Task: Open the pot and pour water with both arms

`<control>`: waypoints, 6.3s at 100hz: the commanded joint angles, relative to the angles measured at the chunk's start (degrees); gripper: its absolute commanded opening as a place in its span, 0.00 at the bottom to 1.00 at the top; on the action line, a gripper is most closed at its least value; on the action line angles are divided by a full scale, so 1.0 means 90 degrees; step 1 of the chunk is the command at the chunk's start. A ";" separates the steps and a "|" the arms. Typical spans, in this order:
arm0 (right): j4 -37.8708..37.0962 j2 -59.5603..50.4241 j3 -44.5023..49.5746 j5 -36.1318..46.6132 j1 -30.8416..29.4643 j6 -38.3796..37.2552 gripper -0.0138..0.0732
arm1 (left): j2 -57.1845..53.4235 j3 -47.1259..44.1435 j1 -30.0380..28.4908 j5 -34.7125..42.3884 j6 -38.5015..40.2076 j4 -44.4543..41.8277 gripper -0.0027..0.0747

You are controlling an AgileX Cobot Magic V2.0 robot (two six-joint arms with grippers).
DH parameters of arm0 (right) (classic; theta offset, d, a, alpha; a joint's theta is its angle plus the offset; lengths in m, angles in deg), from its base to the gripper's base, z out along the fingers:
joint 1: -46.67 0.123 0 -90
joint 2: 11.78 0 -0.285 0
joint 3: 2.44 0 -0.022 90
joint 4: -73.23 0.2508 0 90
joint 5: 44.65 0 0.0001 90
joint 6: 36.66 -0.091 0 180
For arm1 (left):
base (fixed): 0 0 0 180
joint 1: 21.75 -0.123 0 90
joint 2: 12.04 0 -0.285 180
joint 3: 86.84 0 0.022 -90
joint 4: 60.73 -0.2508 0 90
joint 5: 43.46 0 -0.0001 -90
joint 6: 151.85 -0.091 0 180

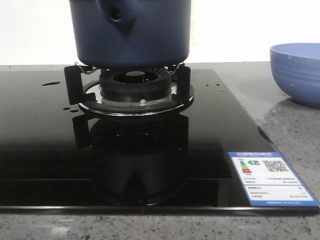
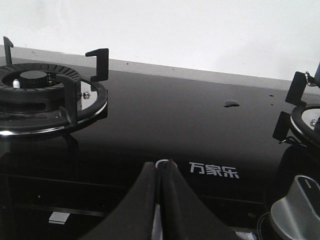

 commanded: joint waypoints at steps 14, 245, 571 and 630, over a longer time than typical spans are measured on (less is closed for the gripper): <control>-0.0054 -0.0116 0.0161 0.0474 -0.0049 0.0032 0.11 | -0.0167 -0.0212 -0.0014 0.0459 0.0006 0.0062 0.01; 0.2799 0.2815 -0.3714 -0.2031 -0.0035 0.1365 0.11 | 0.2025 0.3815 0.0602 -0.1815 -0.1689 0.2746 0.01; 0.0810 0.8699 -0.8305 -0.5733 -0.1049 0.0209 0.75 | 0.7733 0.7999 0.1501 -0.1342 -0.5516 0.5229 0.50; 0.0715 0.9531 -0.8305 -0.5788 -0.1138 0.0220 0.07 | 0.7733 0.7999 0.1488 -0.1216 -0.5516 0.5130 0.50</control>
